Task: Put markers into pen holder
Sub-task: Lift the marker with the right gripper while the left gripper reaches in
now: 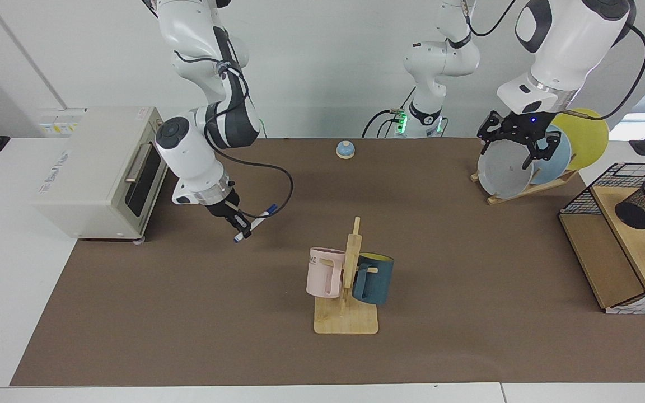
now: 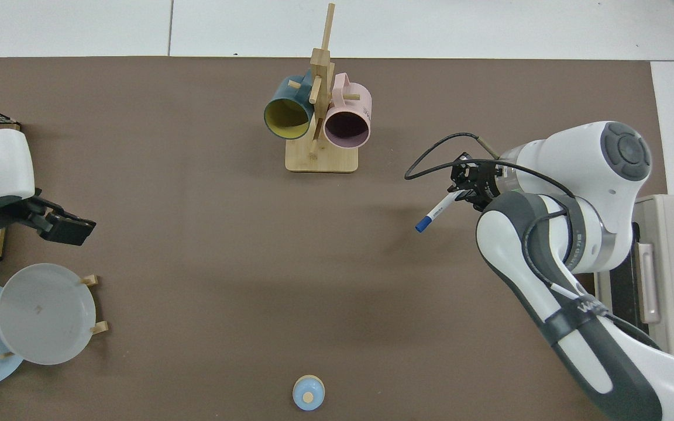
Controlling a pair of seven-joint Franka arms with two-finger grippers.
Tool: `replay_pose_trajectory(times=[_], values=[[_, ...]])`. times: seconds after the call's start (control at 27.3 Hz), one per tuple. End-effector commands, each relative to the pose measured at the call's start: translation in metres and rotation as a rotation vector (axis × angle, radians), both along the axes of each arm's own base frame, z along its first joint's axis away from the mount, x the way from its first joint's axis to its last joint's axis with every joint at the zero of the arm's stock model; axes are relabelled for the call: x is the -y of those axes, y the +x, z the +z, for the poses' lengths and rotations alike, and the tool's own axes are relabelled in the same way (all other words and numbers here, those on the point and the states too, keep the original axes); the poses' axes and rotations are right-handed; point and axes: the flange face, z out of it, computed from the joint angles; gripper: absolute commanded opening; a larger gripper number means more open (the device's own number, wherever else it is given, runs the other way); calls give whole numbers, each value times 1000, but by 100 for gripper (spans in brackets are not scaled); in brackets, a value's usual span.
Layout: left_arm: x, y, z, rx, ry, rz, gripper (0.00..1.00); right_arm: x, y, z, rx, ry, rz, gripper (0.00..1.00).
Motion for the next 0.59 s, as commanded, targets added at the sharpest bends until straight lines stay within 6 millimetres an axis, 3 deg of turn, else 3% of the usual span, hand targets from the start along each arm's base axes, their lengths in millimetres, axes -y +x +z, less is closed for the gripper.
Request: replay_pose_trajectory(times=[0.0, 0.07, 0.26, 0.55], values=[[25, -8, -5, -28, -12, -136, 100, -15, 1, 51, -65, 108, -217, 0], [34, -10, -5, -27, -10, -233, 100, -25, 3, 70, -82, 166, -288, 0], [68, -13, -3, 1, -6, -476, 100, -38, -2, 95, -120, 254, -425, 0], [115, -21, -14, 15, -72, -654, 100, -91, -26, 127, -184, 327, -583, 0]])
